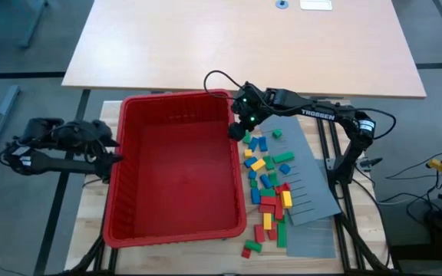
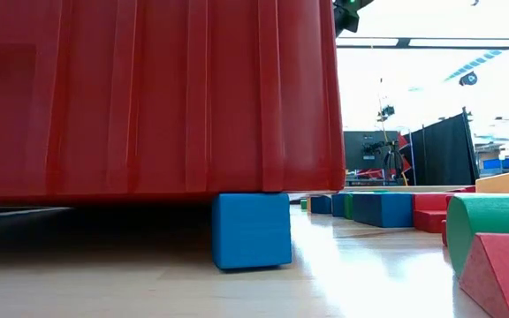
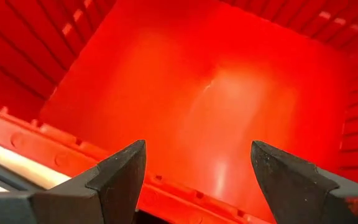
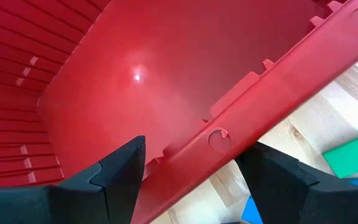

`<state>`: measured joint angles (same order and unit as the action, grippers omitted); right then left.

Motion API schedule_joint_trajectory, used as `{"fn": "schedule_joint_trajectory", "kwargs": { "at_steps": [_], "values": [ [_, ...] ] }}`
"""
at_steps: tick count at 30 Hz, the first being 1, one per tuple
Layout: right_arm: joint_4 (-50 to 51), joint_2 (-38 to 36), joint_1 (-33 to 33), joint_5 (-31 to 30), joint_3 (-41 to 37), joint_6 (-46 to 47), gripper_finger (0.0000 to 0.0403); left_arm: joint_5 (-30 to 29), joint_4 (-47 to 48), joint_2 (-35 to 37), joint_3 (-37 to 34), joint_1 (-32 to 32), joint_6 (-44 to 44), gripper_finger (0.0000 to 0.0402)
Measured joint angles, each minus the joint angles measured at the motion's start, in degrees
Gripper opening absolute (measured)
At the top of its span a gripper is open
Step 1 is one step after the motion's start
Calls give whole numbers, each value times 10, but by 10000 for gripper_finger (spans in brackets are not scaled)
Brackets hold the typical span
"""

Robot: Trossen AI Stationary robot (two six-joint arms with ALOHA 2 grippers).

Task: Sort blocks

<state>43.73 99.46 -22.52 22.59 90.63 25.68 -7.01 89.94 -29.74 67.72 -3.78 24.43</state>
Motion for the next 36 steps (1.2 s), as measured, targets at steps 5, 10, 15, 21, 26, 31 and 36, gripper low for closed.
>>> {"fn": "schedule_joint_trajectory", "kwargs": {
  "at_steps": [5,10,15,21,26,31,36],
  "values": [
    [-3,0,0,-9,0,3,227,1,1,15,-38,0,31,275],
    [11,0,-2,-38,2,14,186,9,1,18,-53,0,48,275],
    [57,-3,-15,-50,4,25,142,18,1,16,-53,0,58,275],
    [86,-4,-30,-59,3,1,138,20,1,16,-53,0,86,275],
    [86,-3,-30,-62,2,-8,154,15,1,13,-53,0,217,275],
    [76,-2,-29,-62,1,-7,156,16,1,-3,-78,0,395,275],
    [69,-1,-29,-59,0,-3,158,45,-20,-39,-115,0,452,275]
  ]
}}
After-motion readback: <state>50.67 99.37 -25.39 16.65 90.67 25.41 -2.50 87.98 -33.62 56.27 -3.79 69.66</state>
